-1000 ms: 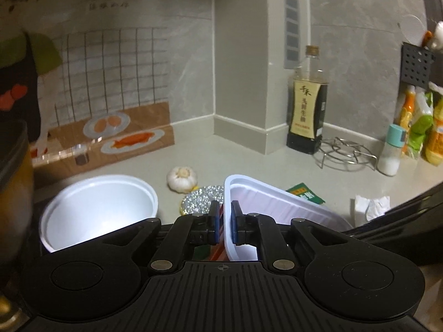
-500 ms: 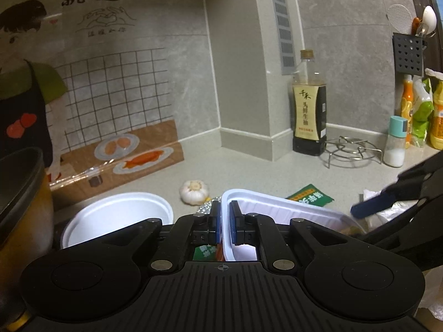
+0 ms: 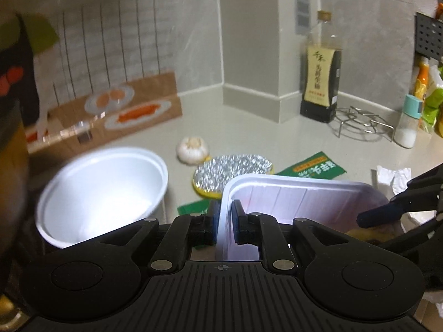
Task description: Collect trash
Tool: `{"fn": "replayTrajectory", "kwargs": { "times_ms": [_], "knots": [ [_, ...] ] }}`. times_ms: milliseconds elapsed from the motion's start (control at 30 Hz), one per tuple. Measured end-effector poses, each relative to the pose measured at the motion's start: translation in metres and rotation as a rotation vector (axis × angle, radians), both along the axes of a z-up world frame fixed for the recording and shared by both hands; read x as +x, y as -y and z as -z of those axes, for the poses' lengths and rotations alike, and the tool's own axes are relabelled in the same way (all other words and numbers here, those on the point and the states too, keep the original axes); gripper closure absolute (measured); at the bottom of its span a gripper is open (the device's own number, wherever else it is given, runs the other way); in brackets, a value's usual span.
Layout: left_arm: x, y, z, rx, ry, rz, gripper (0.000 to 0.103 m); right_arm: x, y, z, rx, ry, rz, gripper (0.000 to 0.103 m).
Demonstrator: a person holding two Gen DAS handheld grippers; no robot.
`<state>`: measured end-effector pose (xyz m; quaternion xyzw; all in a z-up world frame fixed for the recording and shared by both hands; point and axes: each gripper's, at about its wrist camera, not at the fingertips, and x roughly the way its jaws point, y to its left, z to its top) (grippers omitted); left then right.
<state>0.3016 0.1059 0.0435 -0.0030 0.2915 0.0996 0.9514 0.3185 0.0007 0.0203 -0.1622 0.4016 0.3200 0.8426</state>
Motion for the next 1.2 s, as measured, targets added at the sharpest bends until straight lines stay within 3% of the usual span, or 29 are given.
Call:
{"fn": "replayTrajectory", "kwargs": {
  "times_ms": [100, 400, 433, 467, 533, 667, 833, 933, 1000, 1100, 1200],
  "knots": [
    [0.003, -0.008, 0.004, -0.057, -0.025, 0.001, 0.089, -0.002, -0.004, -0.001, -0.013, 0.007, 0.004, 0.069],
    [0.000, -0.011, 0.002, -0.081, 0.022, -0.021, 0.092, 0.005, 0.043, -0.038, 0.266, -0.027, 0.057, 0.076],
    [-0.001, -0.010, 0.000, -0.074, 0.035, -0.022, 0.093, 0.004, 0.050, -0.043, 0.284, -0.012, 0.065, 0.086],
    [-0.002, -0.009, -0.001, -0.067, 0.046, -0.024, 0.093, 0.002, 0.057, -0.048, 0.280, 0.025, 0.076, 0.101],
    [-0.002, -0.008, -0.003, -0.060, 0.058, -0.019, 0.093, 0.000, 0.070, -0.050, 0.255, 0.077, 0.091, 0.103],
    [0.002, -0.002, -0.002, -0.027, 0.057, -0.012, 0.093, 0.008, 0.093, -0.038, 0.259, 0.062, 0.131, 0.102],
    [-0.010, 0.013, -0.011, 0.035, 0.122, 0.007, 0.093, 0.006, 0.093, -0.032, 0.319, 0.033, 0.055, 0.099],
    [-0.022, 0.027, -0.021, 0.090, 0.154, 0.019, 0.093, -0.004, 0.073, -0.033, 0.272, 0.051, 0.014, 0.084],
    [-0.029, 0.035, -0.027, 0.096, 0.161, 0.027, 0.093, -0.008, 0.058, -0.031, 0.217, 0.082, 0.013, 0.060],
    [-0.042, 0.043, -0.032, 0.111, 0.173, 0.033, 0.093, -0.015, 0.046, -0.033, 0.194, 0.100, 0.042, 0.058],
    [-0.046, 0.044, -0.031, 0.128, 0.178, 0.032, 0.093, -0.032, 0.052, -0.057, 0.306, 0.144, 0.029, 0.058]
  ]
}}
